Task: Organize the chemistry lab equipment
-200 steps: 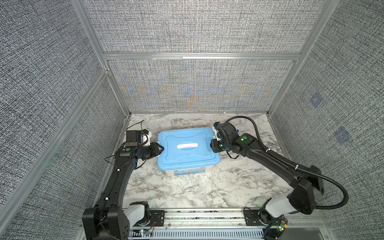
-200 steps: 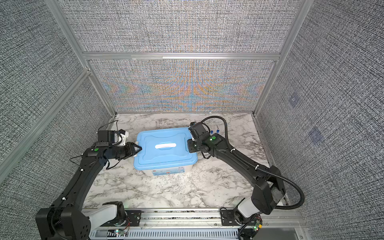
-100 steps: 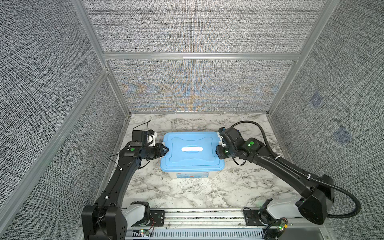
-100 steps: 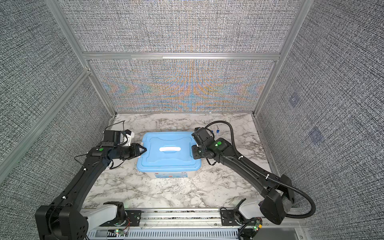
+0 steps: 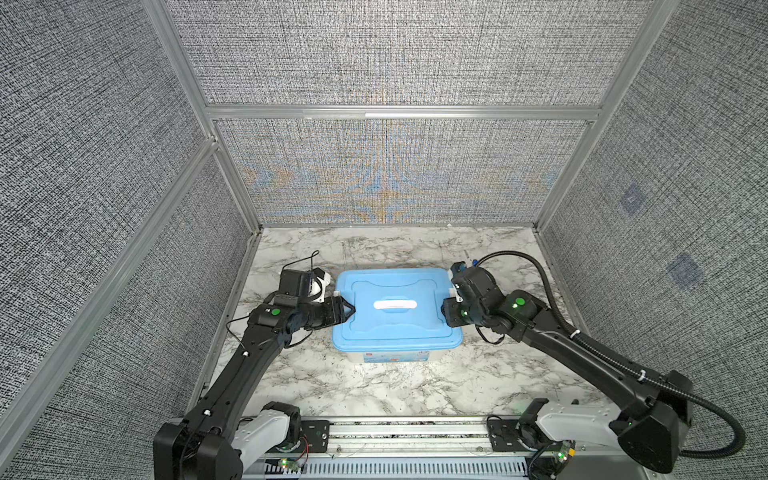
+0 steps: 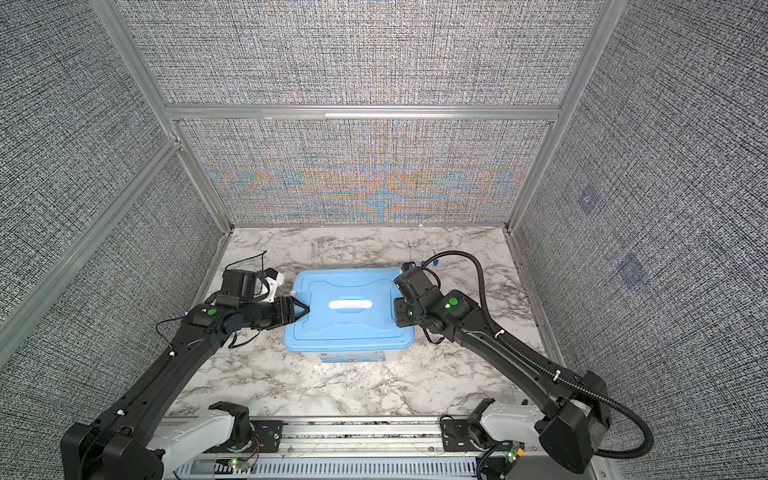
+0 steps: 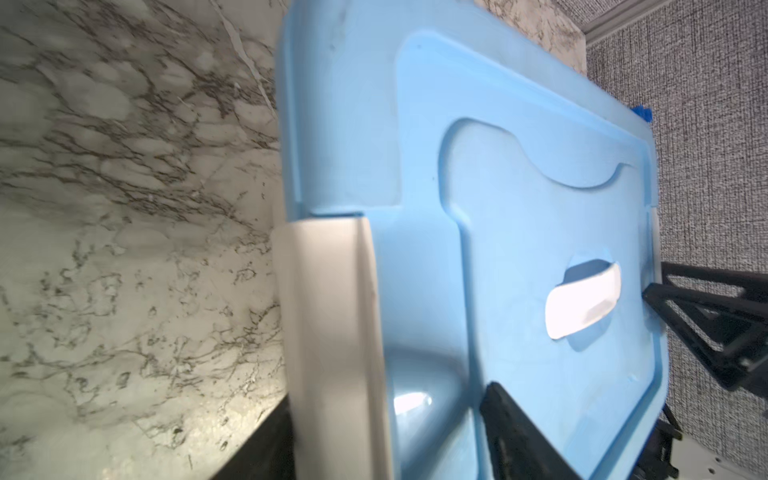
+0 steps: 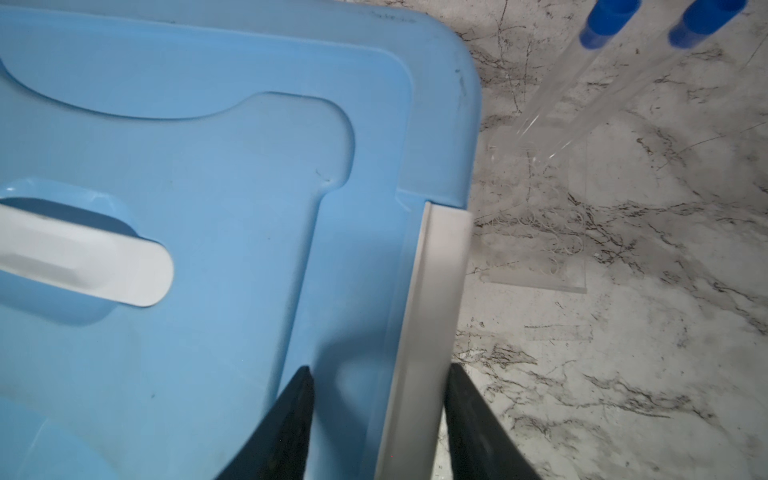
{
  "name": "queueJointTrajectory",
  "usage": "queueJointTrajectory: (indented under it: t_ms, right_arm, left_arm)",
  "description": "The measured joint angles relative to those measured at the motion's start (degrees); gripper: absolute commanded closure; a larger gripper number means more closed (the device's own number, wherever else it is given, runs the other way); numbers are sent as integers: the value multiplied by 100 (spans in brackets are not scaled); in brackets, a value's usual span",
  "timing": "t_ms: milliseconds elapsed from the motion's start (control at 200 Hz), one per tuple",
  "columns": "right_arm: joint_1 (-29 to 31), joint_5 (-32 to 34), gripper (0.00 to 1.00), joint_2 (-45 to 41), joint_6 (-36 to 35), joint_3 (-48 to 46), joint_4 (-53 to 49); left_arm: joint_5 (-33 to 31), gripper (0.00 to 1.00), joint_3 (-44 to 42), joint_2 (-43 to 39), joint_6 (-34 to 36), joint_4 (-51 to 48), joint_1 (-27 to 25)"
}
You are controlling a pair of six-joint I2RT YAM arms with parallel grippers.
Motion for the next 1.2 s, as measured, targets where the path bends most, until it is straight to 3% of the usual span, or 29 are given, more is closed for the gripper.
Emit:
queueJointTrajectory:
  t_ms: [40, 340, 380, 430, 590, 825, 1010, 1115, 1200]
  right_arm:
    - [11, -63, 37, -4, -7, -2, -9]
    - [-39, 61, 21, -691, -267, 0, -179]
    - [-66, 129, 17, -901, -330, -61, -103]
    - [-81, 273, 2, -1163, -400, -151, 15]
    - [-308, 752, 1, -2243, -1021, -859, 776]
    - [-1410, 1143, 1, -3783, -1792, -2702, 2175]
    - [-2677, 870, 1, -4074, -2004, -4162, 3414]
    - [-3331, 409, 1, -3995, -2083, -4970, 4253]
    - [-3770, -133, 1, -3827, -2229, -5633, 5106]
  left_arm:
    - [-2, 1, 63, -28, 26, -109, -7]
    - [-1021, 1, 986, -549, 107, -752, -2]
    - [-1202, 1, 1121, -654, 129, -807, 9]
    - [-1464, 1, 1270, -772, 162, -846, 37]
    - [-2286, 1, 1392, -990, 374, -778, 317]
    - [-3663, 1, 402, -1049, 538, 22, 785]
    - [-4999, 1, -1145, -1305, 675, 1663, 800]
    - [-4841, 1, -2295, -1429, 1438, 3108, 809]
    - [-4483, 1, -2645, -1386, 1836, 3827, 796]
